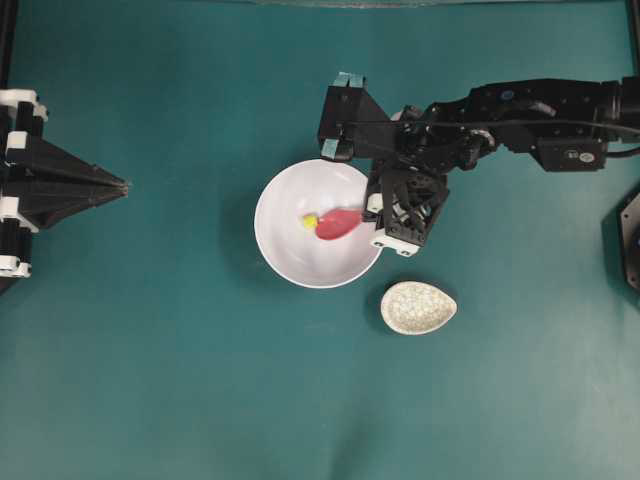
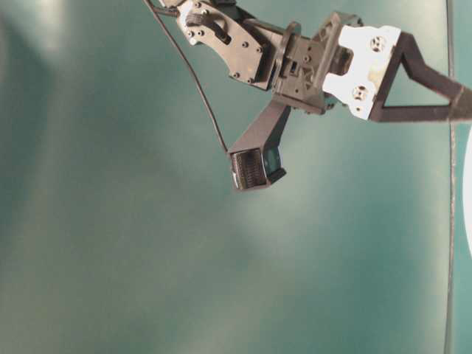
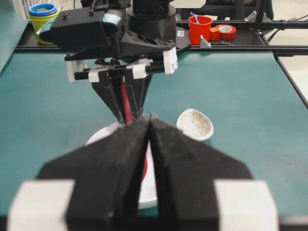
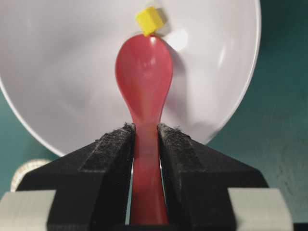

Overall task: Scoop the yellow hexagonal prism block from the bowl with a spoon using the right arm.
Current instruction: 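Lower the spoon into the bowl and scoop under the yellow block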

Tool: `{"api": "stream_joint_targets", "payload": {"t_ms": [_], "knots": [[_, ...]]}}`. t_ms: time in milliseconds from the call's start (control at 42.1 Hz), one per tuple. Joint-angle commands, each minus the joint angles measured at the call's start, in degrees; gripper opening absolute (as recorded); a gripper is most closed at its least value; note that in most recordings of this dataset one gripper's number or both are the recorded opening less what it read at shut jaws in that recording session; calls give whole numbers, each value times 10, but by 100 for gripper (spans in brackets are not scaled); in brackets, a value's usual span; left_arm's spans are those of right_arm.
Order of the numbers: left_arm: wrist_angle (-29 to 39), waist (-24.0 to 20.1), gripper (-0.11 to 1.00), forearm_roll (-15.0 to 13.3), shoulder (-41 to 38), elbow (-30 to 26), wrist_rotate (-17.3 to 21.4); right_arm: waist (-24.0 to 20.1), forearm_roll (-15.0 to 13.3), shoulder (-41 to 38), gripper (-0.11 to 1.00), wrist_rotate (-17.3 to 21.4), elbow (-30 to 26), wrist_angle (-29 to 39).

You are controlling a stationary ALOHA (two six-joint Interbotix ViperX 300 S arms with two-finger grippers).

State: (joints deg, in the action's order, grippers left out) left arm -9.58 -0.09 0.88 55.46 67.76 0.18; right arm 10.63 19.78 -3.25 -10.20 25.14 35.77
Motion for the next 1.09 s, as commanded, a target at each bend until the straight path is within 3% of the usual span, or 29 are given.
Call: {"api": "stream_joint_targets", "payload": {"t_ms": [0, 1068], "knots": [[-5, 0, 7, 1, -4, -11, 0, -1, 0, 7, 24, -2, -17, -12], [-4, 0, 7, 1, -1, -11, 0, -4, -2, -4, 24, -7, -41, -79]]}}
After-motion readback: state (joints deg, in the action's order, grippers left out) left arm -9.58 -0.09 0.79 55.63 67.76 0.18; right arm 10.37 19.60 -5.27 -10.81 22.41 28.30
